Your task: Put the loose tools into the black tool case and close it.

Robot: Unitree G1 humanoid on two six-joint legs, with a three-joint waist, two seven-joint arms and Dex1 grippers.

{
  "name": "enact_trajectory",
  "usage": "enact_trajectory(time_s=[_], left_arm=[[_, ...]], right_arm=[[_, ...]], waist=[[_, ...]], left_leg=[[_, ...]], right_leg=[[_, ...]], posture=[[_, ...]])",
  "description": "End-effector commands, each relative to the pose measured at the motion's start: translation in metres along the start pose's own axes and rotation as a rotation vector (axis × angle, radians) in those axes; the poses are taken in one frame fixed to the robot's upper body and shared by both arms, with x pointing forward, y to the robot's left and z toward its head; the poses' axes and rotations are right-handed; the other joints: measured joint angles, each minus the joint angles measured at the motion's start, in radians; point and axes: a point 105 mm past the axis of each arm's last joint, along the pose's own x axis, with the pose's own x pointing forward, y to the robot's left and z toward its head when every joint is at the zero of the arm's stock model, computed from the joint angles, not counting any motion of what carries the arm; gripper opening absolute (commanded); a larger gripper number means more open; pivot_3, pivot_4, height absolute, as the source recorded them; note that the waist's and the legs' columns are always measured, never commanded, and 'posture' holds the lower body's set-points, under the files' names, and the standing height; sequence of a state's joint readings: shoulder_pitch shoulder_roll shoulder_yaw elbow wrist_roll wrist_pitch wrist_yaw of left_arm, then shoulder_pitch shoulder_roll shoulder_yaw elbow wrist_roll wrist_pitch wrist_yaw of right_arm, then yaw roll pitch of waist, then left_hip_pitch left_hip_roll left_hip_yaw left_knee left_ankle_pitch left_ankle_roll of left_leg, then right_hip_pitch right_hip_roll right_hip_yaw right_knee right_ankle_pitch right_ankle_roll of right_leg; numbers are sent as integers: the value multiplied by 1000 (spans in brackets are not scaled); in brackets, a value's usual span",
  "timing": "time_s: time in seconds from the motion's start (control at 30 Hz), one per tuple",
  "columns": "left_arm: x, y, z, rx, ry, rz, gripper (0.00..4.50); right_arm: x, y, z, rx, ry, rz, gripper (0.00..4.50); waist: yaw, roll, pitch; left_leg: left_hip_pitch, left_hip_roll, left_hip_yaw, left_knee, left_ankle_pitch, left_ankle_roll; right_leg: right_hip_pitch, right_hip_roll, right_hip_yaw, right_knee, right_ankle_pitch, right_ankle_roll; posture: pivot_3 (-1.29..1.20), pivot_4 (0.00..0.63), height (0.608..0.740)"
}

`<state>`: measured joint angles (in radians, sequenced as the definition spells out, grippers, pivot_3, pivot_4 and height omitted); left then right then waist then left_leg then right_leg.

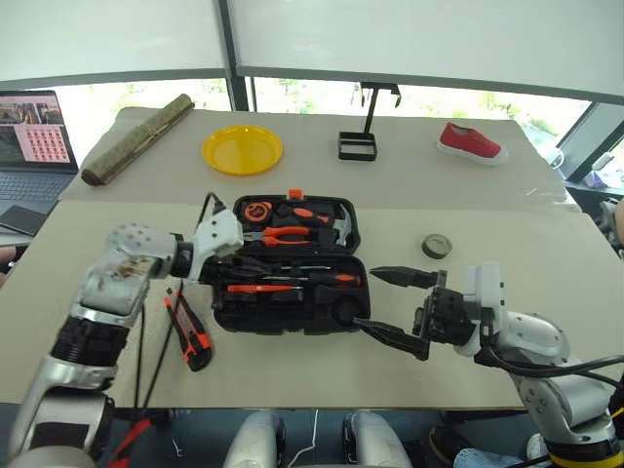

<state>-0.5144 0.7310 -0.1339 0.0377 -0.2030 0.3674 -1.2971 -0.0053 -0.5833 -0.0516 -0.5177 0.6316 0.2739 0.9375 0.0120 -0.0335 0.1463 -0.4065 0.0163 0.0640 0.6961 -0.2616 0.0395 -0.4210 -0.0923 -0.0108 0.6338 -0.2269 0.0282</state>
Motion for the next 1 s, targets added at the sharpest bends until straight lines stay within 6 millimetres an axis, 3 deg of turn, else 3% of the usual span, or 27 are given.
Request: enact_trajectory(time_s=[0.03, 0.73, 0.87, 1.0], left_arm=[[5, 9, 3, 20, -69, 89, 59], [7, -16, -60, -119, 86, 60, 59], [9, -9, -55, -119, 46, 111, 59], [-1, 0, -30, -66, -95, 190, 59]], right_arm=[[-3, -3, 8, -41, -30, -25, 4500], [-4, -6, 8, -40, -42, -47, 4500], [-3, -6, 8, -38, -47, -48, 4500], [-2, -5, 9, -40, -58, -43, 4500]], waist=[[1, 0, 0], [-3, 2, -2], [-2, 3, -2], [-1, 3, -2]], left_leg=[[0, 0, 0, 0, 0, 0], [5, 1, 0, -1, 0, 0], [10, 1, 0, -1, 0, 0], [17, 1, 0, -3, -1, 0]], right_leg=[[0, 0, 0, 0, 0, 0], [4, 0, 1, 0, 0, 0], [10, 0, 0, -1, 0, 0], [16, -1, 0, -3, 0, 0]], posture=[[0, 150, 740], [0, 150, 740], [0, 150, 740], [0, 150, 740]])
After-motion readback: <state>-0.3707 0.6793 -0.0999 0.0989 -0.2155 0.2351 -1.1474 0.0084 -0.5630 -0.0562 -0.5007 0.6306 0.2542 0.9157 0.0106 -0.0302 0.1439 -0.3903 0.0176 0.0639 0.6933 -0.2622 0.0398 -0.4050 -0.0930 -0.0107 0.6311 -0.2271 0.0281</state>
